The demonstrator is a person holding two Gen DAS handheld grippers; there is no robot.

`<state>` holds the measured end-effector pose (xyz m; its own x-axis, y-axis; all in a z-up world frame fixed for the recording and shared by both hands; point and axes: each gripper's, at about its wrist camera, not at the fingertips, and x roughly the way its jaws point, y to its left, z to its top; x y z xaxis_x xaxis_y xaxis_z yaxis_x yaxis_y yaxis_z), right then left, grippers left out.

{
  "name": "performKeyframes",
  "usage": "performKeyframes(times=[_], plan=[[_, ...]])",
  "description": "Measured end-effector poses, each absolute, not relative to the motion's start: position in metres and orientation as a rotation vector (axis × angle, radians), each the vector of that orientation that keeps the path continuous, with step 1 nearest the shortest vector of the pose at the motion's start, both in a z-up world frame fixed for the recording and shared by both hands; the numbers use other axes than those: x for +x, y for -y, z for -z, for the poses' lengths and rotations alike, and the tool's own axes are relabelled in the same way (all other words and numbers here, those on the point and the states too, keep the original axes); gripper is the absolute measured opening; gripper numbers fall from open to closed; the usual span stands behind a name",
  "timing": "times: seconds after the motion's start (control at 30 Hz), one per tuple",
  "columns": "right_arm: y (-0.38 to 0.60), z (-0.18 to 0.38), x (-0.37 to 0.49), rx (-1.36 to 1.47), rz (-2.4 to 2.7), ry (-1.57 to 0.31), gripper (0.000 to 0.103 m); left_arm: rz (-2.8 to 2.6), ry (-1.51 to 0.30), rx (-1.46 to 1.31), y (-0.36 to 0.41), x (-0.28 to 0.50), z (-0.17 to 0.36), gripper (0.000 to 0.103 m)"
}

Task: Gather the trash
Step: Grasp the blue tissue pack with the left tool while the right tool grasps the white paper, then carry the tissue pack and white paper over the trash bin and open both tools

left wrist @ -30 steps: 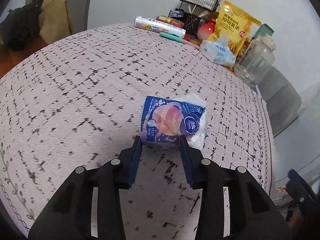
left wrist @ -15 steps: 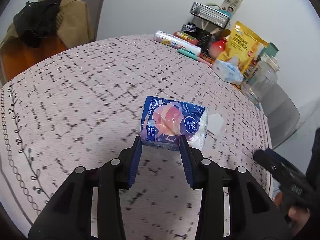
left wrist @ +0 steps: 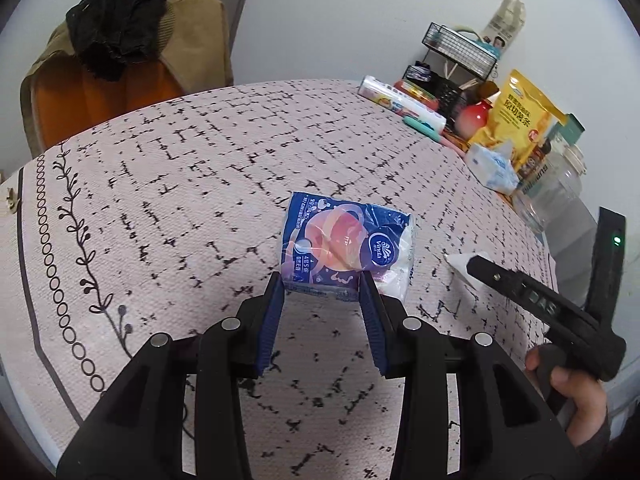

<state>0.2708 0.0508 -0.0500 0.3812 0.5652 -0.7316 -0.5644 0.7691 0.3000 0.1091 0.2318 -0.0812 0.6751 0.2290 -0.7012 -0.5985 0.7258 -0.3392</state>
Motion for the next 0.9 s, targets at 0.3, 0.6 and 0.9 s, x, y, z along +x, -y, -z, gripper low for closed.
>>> performKeyframes(times=[0.3,0.6,0.9], plan=[[-0.046,0.052,0.274,0.036,-0.737,-0.944,0.031,-0.486,-0.673,-0.597,-0.228,0.107,0.081,0.038],[0.029,0.03,0.249,0.177,-0.805,-0.886,0.03,-0.375,-0.665,-0.559,-0.187,0.13,0.065,0.038],[0.108,0.013,0.222,0.252,-0.802,-0.8,0.03,-0.227,-0.69,-0.484,-0.122,0.16,0.054,0.038]])
